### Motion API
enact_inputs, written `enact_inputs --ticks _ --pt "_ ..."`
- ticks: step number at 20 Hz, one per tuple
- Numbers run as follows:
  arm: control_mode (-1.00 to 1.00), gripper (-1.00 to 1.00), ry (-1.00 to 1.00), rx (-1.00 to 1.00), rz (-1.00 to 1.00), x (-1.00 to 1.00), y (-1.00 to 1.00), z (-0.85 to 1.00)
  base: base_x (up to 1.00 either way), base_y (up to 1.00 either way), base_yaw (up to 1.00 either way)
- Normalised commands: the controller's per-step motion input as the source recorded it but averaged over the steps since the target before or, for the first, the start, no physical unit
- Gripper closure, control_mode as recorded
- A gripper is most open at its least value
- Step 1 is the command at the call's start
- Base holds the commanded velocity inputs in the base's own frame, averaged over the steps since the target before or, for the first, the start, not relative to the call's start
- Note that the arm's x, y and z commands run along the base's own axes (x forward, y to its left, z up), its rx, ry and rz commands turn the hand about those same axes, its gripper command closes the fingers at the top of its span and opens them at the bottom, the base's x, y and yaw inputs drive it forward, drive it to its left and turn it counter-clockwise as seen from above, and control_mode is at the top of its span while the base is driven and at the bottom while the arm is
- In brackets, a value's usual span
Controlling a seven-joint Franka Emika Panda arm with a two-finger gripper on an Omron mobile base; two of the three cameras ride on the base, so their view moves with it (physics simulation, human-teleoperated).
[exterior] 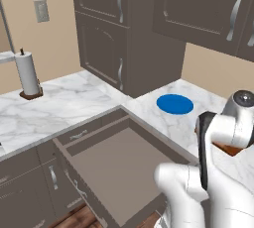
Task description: Pick up the knife from the drawer and place it on the cutting board. Then place the meat from the plate to the cutting board.
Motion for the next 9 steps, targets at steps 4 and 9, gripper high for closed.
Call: enact_inputs --ticks 4,9 --pt "-1.0 -1.0 0.0 -0.03 0.0 -0.56 0.43 0.94 0.0 0.0 0.0" --pt "-1.0 -1.0 0.0 -0.02 0.0 -0.78 0.4 0.99 0.0 0.0 0.0"
